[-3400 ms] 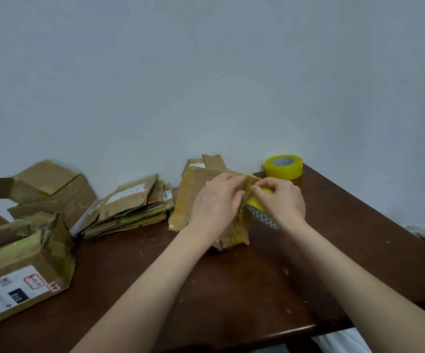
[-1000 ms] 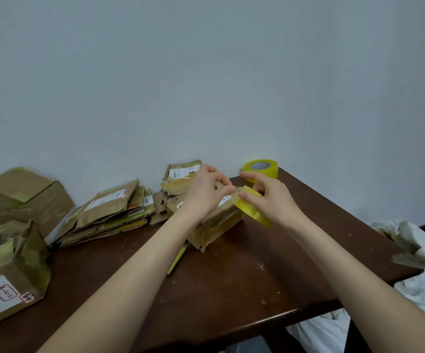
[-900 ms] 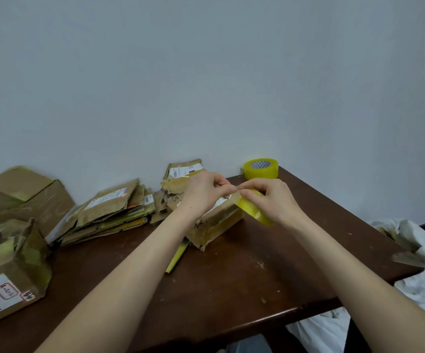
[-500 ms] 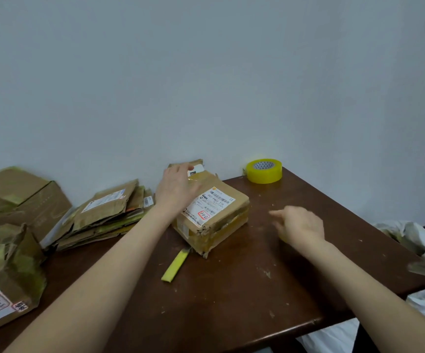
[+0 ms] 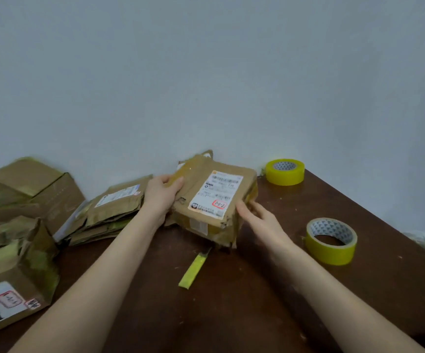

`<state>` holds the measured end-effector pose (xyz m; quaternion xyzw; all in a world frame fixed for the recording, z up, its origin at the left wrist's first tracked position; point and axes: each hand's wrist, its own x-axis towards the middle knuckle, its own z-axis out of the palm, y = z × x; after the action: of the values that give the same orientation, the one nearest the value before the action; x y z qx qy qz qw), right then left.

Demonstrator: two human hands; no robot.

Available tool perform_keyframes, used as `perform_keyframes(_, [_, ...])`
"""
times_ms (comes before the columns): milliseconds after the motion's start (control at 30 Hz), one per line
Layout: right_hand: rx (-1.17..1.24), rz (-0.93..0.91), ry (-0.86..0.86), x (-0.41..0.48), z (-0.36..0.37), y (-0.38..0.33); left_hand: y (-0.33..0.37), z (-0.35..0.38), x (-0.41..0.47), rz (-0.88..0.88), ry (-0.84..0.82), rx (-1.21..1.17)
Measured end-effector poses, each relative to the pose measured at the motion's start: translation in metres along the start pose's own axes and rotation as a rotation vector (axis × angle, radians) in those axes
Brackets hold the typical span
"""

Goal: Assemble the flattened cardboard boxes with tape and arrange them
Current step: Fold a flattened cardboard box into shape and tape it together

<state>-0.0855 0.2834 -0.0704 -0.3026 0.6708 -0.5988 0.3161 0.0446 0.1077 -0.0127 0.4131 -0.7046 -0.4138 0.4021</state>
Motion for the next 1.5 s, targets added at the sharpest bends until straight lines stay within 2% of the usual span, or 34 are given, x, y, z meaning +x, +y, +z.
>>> perform_keyframes(33, [0.140, -0.024, -0.079, 0.001, 0.004, -0.008, 0.002, -0.005, -0.010, -0.001, 0.027, -0.152])
perform_keyframes(100, [0.272, -0.089, -0.160, 0.006, 0.012, -0.023, 0.005, -0.013, -0.035, -0.021, 0.034, -0.377])
perform_keyframes(200, [0.182, -0.174, -0.084, 0.012, 0.020, -0.045, -0.004, -0.028, -0.061, -0.092, 0.013, -0.516])
perform_keyframes(267, [-0.068, -0.317, -0.101, 0.011, 0.023, -0.064, -0.011, -0.048, -0.072, -0.073, 0.106, -0.349])
perform_keyframes(300, [-0.211, -0.391, -0.133, 0.009, 0.024, -0.075, -0.011, -0.062, -0.076, -0.001, 0.229, -0.199])
perform_keyframes(367, [-0.499, -0.521, -0.223, 0.004, 0.032, -0.098, 0.001, -0.093, -0.087, 0.267, 0.517, 0.083])
perform_keyframes(400, [-0.644, -0.585, -0.266, 0.002, 0.038, -0.108, 0.010, -0.105, -0.091, 0.394, 0.590, 0.182])
perform_keyframes(433, [-0.771, -0.649, -0.310, 0.001, 0.048, -0.115, 0.018, -0.114, -0.092, 0.464, 0.580, 0.259])
perform_keyframes(467, [-0.864, -0.705, -0.354, 0.000, 0.059, -0.120, 0.023, -0.121, -0.089, 0.456, 0.498, 0.308])
perform_keyframes(533, [-0.940, -0.773, -0.426, -0.003, 0.082, -0.120, 0.021, -0.125, -0.080, 0.269, 0.280, 0.295])
perform_keyframes(600, [-0.969, -0.758, -0.429, -0.002, 0.099, -0.106, 0.002, -0.126, -0.077, 0.116, 0.178, 0.325])
perform_keyframes(700, [-1.068, -0.566, -0.432, 0.001, 0.117, -0.063, -0.034, -0.116, -0.090, 0.048, 0.127, 0.402])
perform_keyframes(833, [-0.876, -0.397, -0.280, 0.010, 0.132, -0.048, -0.049, -0.101, -0.089, -0.054, 0.157, 0.375])
perform_keyframes(933, [-0.853, -0.325, -0.230, 0.026, 0.139, -0.053, -0.056, -0.098, -0.074, -0.127, 0.160, 0.387])
perform_keyframes(1033, [-0.905, -0.256, -0.174, 0.040, 0.148, -0.048, -0.067, -0.096, -0.066, -0.206, 0.157, 0.297])
perform_keyframes(1167, [-0.982, -0.236, -0.096, 0.054, 0.155, -0.049, -0.078, -0.099, -0.057, -0.223, 0.125, 0.272])
perform_keyframes(1233, [-1.037, -0.227, -0.090, 0.055, 0.154, -0.052, -0.081, -0.103, -0.052, -0.232, 0.075, 0.341])
perform_keyframes(1300, [-1.114, -0.201, -0.102, 0.059, 0.154, -0.055, -0.080, -0.108, -0.047, -0.095, 0.113, 0.592])
perform_keyframes(1367, [-1.172, -0.234, -0.141, 0.058, 0.155, -0.059, -0.072, -0.112, -0.045, 0.262, 0.155, 0.861])
perform_keyframes(1400, [-1.187, -0.319, -0.180, 0.057, 0.155, -0.059, -0.066, -0.110, -0.045, 0.401, 0.079, 0.924])
perform_keyframes(1433, [-1.195, -0.436, -0.244, 0.055, 0.155, -0.058, -0.062, -0.107, -0.045, 0.449, -0.035, 0.967])
perform_keyframes(1500, [-1.244, -0.634, -0.414, 0.049, 0.153, -0.054, -0.063, -0.101, -0.044, 0.405, -0.199, 1.101])
